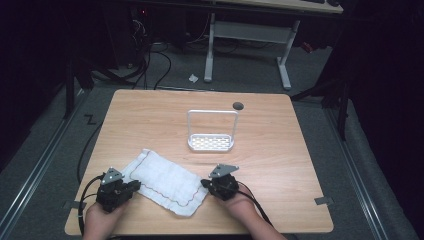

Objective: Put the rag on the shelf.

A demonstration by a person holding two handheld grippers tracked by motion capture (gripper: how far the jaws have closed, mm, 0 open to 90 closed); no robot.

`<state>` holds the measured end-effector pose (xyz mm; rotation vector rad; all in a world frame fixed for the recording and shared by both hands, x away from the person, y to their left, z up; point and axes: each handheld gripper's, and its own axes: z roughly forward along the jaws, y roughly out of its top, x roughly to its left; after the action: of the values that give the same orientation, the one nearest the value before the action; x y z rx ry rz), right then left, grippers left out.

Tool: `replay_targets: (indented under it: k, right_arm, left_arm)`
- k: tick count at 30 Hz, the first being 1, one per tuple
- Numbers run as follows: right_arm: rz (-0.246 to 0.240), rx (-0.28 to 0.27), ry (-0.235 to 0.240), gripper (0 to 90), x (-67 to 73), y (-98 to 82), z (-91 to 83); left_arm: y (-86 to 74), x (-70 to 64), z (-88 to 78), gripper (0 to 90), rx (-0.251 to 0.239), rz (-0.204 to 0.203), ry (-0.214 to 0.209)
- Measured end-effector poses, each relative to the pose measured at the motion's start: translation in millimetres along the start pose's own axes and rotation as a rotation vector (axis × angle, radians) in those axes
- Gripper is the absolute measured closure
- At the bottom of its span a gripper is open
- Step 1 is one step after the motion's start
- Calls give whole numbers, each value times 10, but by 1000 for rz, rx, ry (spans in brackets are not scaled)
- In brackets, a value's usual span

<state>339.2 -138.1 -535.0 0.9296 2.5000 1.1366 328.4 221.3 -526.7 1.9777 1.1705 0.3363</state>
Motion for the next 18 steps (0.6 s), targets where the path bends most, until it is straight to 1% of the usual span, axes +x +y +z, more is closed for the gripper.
replay_targets:
  k: [3, 6, 8, 9, 11, 13, 14, 15, 16, 17, 18]
  right_arm:
    - [-7, -2, 10, 900, 141, -186, -185]
    - [-15, 8, 15, 900, 216, -310, -329]
    - [-16, 11, 17, 900, 234, -327, -379]
    - [-13, 3, 18, 900, 224, -312, -387]
    - [-9, -21, 8, 900, 185, -215, -383]
    - [-14, -44, -3, 900, 128, -44, -315]
    - [-25, -52, -10, 900, 98, 42, -261]
    - [-25, -52, -10, 900, 98, 42, -261]
    - [-30, -55, -14, 900, 44, 221, -115]
    - [-30, -55, -14, 900, 44, 221, -115]
    - [-35, -47, -12, 900, -4, 394, 57]
  left_arm:
    - [1, -2, 6, 784, 0, -1, -2]
    - [13, -2, 13, 766, -4, -2, -2]
    - [23, -3, 14, 758, -11, -6, -3]
    - [23, -3, 14, 756, -11, -6, -3]
    - [34, -3, 29, 753, -11, -7, -2]
    - [31, -4, 41, 763, -5, -1, 5]
    - [28, -2, 44, 771, -2, 0, 7]
    - [28, -2, 44, 776, -2, 0, 7]
    - [23, 3, 44, 777, -2, -2, 8]
    - [23, 3, 44, 778, -2, -2, 8]
    - [17, 8, 40, 777, -3, -7, 9]
